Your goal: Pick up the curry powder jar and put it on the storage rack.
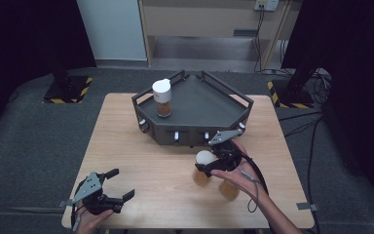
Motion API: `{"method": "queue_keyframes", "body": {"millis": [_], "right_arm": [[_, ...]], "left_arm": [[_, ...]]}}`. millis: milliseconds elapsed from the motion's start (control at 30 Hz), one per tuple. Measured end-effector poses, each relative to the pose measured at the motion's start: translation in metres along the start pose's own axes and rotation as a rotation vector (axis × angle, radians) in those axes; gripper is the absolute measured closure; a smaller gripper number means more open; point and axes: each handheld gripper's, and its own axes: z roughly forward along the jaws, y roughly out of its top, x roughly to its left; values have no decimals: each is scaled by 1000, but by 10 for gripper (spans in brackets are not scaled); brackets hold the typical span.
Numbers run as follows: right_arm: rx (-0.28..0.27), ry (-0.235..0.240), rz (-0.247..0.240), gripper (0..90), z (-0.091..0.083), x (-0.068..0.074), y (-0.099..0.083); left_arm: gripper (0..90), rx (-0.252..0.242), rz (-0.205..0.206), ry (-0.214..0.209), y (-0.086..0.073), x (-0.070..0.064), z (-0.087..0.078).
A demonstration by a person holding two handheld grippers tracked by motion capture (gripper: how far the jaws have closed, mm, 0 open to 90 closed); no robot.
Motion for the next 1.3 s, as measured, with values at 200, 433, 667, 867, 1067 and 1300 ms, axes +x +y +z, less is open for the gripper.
{"method": "queue_keyframes", "body": {"millis": [200,433,667,867,1067,1300], "right_arm": [[81,-10,-2,126,7,2,15],[207,-20,-4,150,22,2,39],[259,-16,-12,257,30,1,50],[275,-16,-21,330,33,3,51],[276,-21,-23,334,34,3,53],[290,-22,-24,335,34,2,57]], "left_arm": [[4,0,-1,0,0,0,0],[5,-1,0,0,0,0,-1],[5,-3,0,-1,0,0,-1],[6,-4,-1,-1,-1,0,-1],[6,-4,-3,-1,-1,1,-1],[6,-4,-4,-2,-1,1,-1]]}}
